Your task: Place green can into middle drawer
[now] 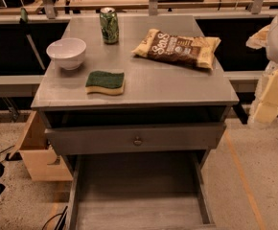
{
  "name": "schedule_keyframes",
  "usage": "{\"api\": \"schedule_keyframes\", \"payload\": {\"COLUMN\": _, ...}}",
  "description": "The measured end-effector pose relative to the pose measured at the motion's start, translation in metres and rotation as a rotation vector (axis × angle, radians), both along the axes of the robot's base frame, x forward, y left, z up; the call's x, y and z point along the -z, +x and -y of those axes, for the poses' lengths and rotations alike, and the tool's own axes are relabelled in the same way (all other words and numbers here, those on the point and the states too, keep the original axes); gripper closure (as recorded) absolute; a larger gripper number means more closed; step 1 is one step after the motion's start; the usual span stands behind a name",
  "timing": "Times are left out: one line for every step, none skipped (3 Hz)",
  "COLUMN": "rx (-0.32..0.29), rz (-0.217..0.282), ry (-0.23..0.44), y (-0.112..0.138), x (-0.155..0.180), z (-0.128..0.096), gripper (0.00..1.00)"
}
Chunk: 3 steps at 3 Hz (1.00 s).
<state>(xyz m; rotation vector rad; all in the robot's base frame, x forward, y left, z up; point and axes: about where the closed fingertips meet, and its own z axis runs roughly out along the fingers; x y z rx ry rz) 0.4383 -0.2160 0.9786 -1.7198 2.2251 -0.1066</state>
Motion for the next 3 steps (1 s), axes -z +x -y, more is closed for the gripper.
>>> {"api": "schedule_keyframes", "payload": {"rx": 0.0, "rz": 0.001, "ry": 0.0, "y": 0.0, "x": 0.0, "z": 0.0, "gripper": 0.0}}
{"api": "schedule_keyframes", "payload": {"rx": -0.005, "rz": 0.045, "ry": 0.024, "y": 0.014, "x": -0.002, "z": -0.003, "gripper": 0.0}}
{"api": "schedule_keyframes", "payload": {"rx": -0.049, "rz": 0.158, "ry": 0.213, "y": 0.074, "x": 0.012, "z": -0.017, "gripper": 0.0}}
